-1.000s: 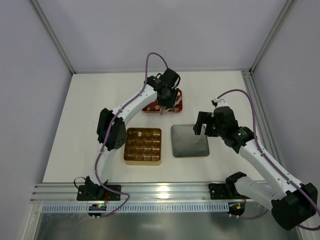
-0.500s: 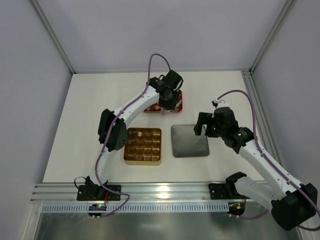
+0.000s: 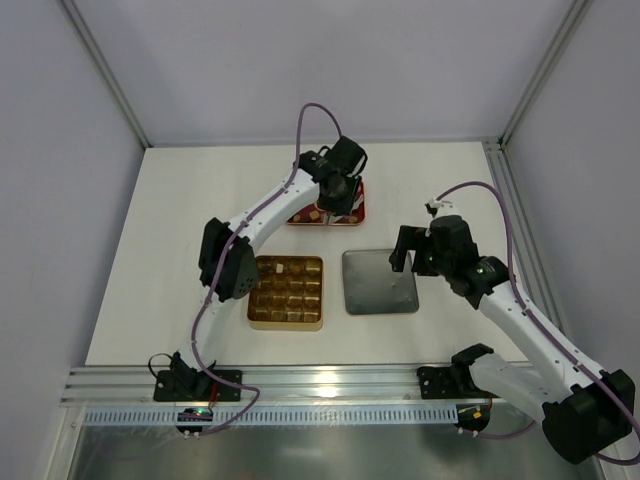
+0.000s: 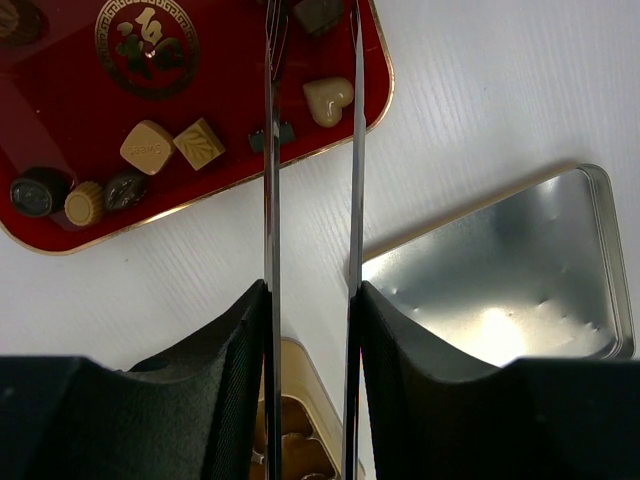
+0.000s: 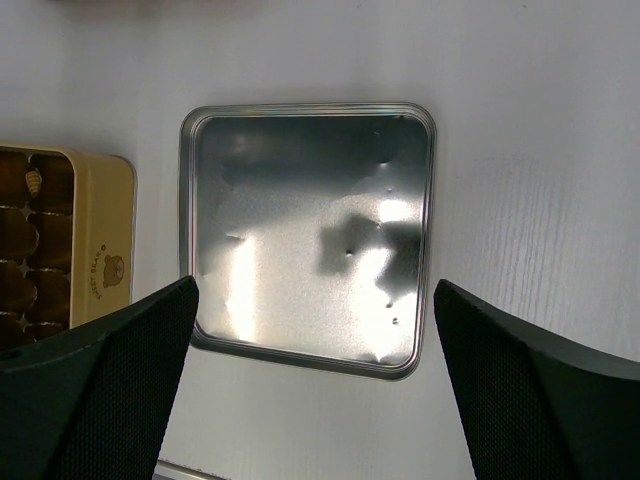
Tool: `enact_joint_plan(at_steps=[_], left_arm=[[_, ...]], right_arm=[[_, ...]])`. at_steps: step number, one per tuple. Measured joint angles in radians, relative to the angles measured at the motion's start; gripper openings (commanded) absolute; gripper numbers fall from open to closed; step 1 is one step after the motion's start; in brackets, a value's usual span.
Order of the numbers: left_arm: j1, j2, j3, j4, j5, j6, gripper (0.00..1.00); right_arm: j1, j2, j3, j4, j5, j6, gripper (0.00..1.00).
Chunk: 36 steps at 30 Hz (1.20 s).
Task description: Pack the chocolate
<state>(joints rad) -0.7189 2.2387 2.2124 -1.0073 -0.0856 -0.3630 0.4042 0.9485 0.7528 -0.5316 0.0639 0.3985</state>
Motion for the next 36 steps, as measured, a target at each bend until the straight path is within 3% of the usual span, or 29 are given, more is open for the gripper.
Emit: enact_joint_plan(at_steps=[25, 36], left_arm=[[-0.001, 0.024, 0.0, -0.001, 0.0, -0.004, 0.36], [-0.001, 0.024, 0.0, 0.0, -0.028, -0.003, 0.3]], right_arm=[[-0.014, -0.009, -0.012, 0.0, -0.008, -0.001, 1.0], [-0.014, -0.009, -0.013, 0.0, -0.011, -0.001, 1.0]])
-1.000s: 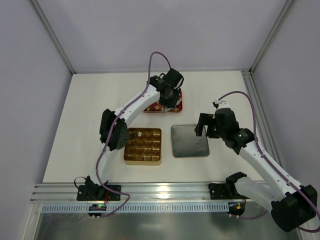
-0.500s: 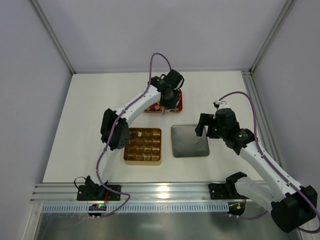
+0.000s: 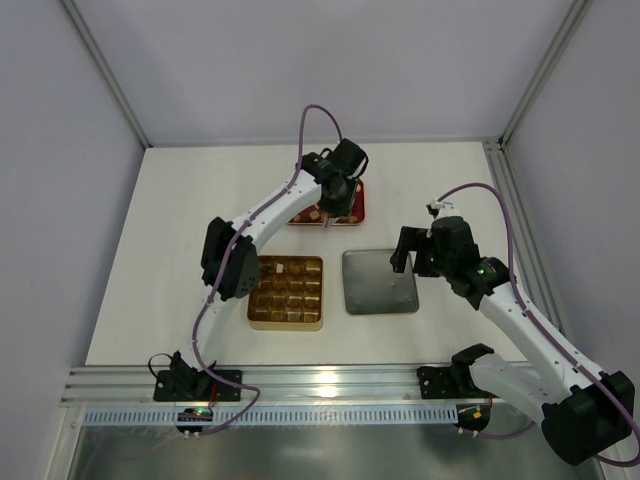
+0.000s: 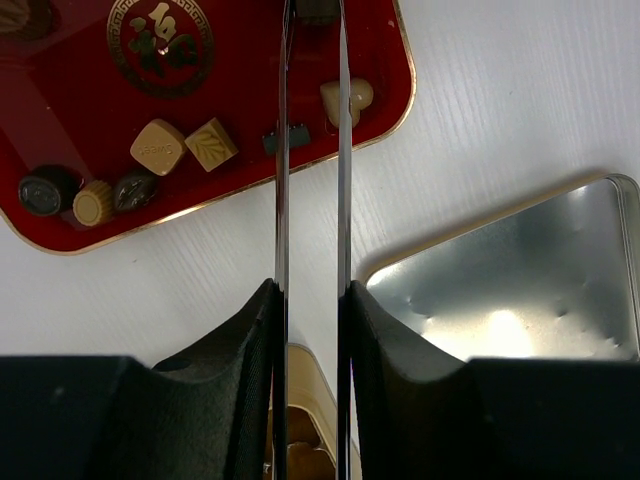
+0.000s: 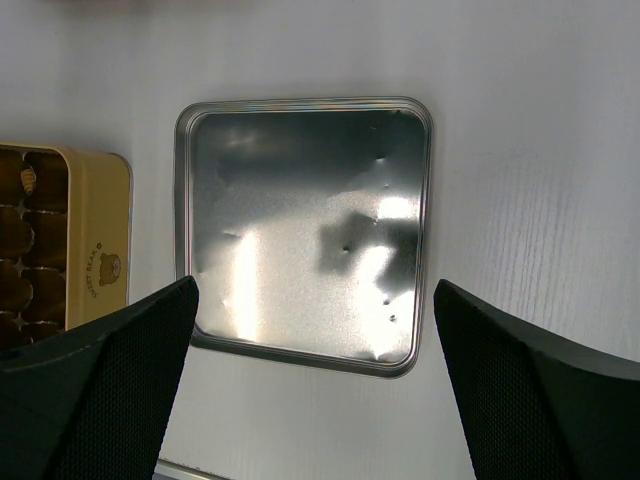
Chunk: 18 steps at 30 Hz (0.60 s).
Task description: Pack the chocolate
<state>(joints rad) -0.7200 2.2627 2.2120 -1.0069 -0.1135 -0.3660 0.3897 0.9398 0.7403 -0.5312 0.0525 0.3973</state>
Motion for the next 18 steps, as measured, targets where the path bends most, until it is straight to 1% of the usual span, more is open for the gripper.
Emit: enact_joint_plan(at_steps=[9, 18], left_arm=[[0.0, -0.013, 0.0, -0.016, -0.03, 0.008, 0.26], [0.0, -0.087, 0.0, -0.04, -0.044, 0.009, 0.26]], right_arm=[[-0.001, 0.0, 0.0, 0.0, -0.004, 0.0, 1.0], [-0.001, 0.003, 0.0, 0.008, -0.004, 0.001, 1.0]])
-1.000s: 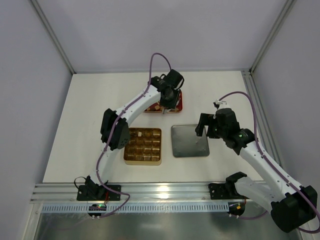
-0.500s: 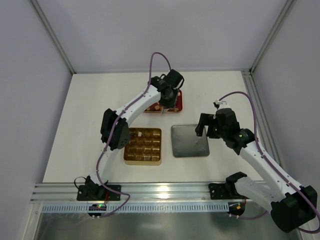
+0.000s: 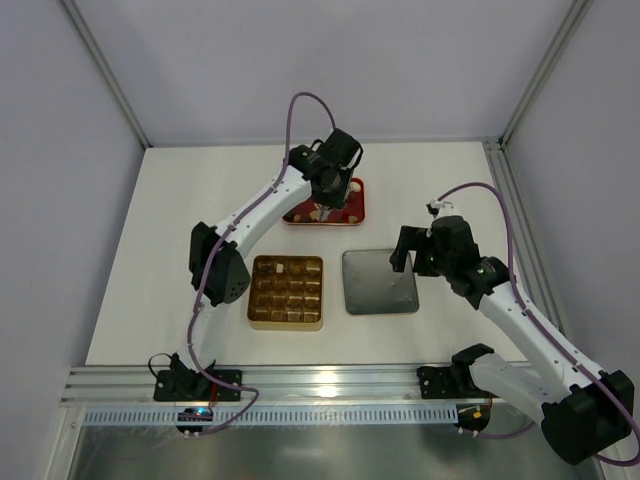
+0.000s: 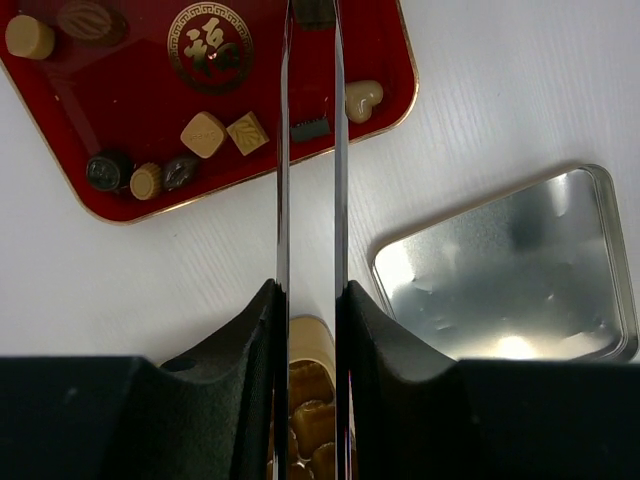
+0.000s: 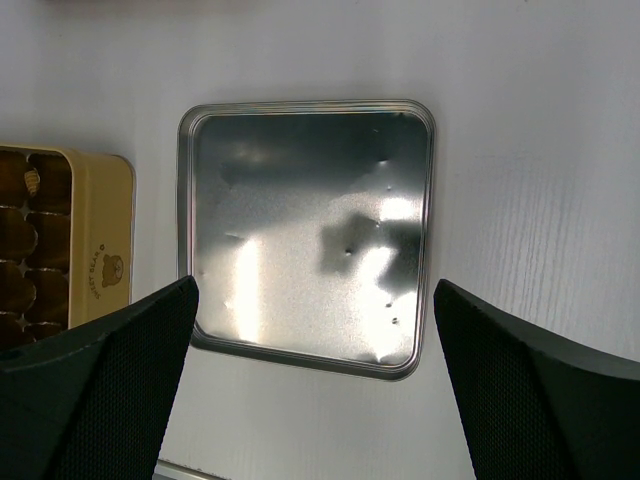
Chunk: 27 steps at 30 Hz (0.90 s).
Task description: Pack the chocolate
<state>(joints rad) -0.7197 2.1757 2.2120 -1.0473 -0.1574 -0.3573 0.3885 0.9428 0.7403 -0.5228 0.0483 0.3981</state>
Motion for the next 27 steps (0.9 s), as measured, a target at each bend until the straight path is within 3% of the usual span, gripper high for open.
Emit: enact_joint_plan(at_steps=[10, 27], left_arm=[[0.0, -0.127, -0.111, -0.006, 0.001, -0.002, 0.25], [-0.006, -0.713, -0.651, -0.016, 0.082, -0.081, 0.27]], right_arm=[[0.0, 0.02, 0.0, 0.009, -0.008, 0.001, 1.0], [0.0, 0.081, 0.0, 0.063, -0.029, 0.027, 1.0]])
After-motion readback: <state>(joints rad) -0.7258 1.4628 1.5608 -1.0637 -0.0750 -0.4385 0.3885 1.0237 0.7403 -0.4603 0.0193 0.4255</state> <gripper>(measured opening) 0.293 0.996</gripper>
